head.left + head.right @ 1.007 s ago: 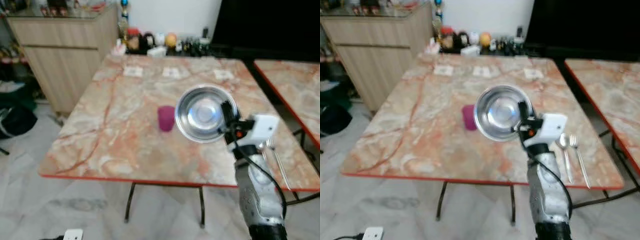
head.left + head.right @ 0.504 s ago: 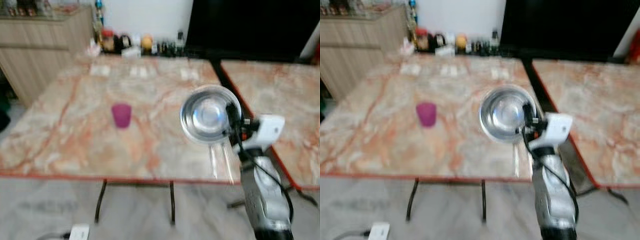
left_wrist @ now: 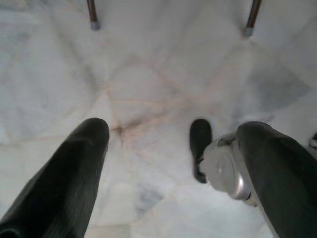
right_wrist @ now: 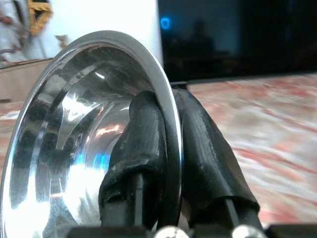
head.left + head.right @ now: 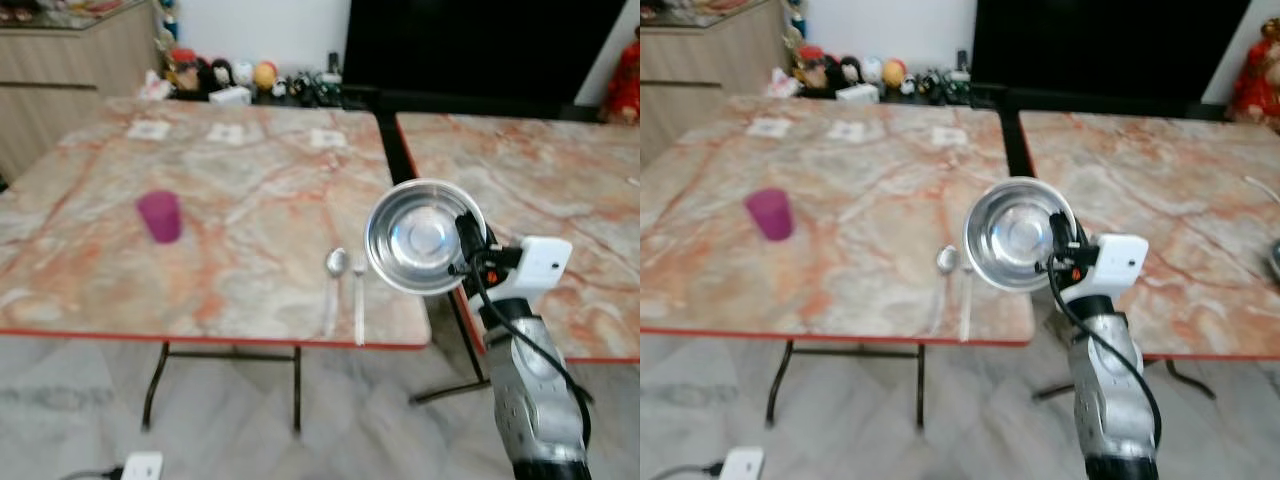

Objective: Setting the table

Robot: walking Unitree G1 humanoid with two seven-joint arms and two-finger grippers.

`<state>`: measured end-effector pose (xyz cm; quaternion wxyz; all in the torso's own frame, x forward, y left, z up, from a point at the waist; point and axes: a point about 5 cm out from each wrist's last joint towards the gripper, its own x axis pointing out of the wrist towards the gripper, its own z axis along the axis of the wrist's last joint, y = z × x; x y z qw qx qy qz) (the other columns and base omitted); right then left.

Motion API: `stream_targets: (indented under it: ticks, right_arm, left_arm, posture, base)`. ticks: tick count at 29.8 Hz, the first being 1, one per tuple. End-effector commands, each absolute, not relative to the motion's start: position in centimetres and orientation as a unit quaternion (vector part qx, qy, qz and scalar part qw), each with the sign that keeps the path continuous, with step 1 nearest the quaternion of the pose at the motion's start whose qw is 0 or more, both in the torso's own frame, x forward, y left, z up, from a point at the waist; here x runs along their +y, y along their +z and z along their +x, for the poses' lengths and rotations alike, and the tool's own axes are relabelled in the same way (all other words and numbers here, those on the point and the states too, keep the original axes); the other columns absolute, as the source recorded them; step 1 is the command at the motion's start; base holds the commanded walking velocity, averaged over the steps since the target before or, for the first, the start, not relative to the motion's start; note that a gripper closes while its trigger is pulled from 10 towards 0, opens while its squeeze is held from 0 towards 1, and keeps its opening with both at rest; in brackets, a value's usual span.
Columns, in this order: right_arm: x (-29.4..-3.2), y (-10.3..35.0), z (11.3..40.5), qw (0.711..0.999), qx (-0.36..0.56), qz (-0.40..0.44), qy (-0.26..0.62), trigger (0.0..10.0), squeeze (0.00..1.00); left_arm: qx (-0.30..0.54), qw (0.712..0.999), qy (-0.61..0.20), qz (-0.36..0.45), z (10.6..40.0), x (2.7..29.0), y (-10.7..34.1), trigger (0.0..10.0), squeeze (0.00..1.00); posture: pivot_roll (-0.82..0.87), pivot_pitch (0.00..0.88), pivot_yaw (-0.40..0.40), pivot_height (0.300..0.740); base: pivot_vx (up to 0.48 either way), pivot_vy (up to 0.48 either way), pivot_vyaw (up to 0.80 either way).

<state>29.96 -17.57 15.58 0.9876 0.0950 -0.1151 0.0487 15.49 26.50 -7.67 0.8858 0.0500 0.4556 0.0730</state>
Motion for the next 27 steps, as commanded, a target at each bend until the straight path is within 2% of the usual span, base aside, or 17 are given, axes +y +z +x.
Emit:
stream_targets:
  ticks: [1,11,17,24,27]
  right_arm:
    - [-18.7,16.1,29.8,0.988,-0.123,0.089,0.026,10.0,0.00]
    - [-19.2,15.4,29.5,0.990,-0.112,0.088,0.010,10.0,0.00]
    - [-19.4,15.5,29.6,0.990,-0.113,0.088,0.003,10.0,0.00]
    - [-19.5,15.5,29.5,0.990,-0.114,0.087,-0.001,10.0,0.00]
    - [-19.7,15.5,29.4,0.990,-0.114,0.087,-0.006,10.0,0.00]
  left_arm:
    - [0.462,0.884,0.060,0.042,15.7,25.8,-7.9,10.0,0.00]
    - [0.451,0.890,0.056,0.042,17.6,24.9,-7.3,10.0,0.00]
    - [0.452,0.890,0.043,0.038,17.5,22.3,-8.1,10.0,0.00]
    - [0.450,0.891,0.038,0.036,17.9,21.3,-8.1,10.0,0.00]
    - [0.445,0.894,0.033,0.037,19.0,20.3,-7.8,10.0,0.00]
  posture:
    - [0.00,0.000,-0.038,0.740]
    - [0.00,0.000,-0.032,0.740]
    - [0.00,0.000,-0.028,0.740]
    - [0.00,0.000,-0.025,0.740]
    - [-0.01,0.000,-0.023,0.740]
  base:
    - [0.000,-0.428,0.00]
    - [0.000,-0.430,0.00]
    - [0.000,-0.432,0.00]
    - [0.000,-0.430,0.00]
    - [0.000,-0.431,0.00]
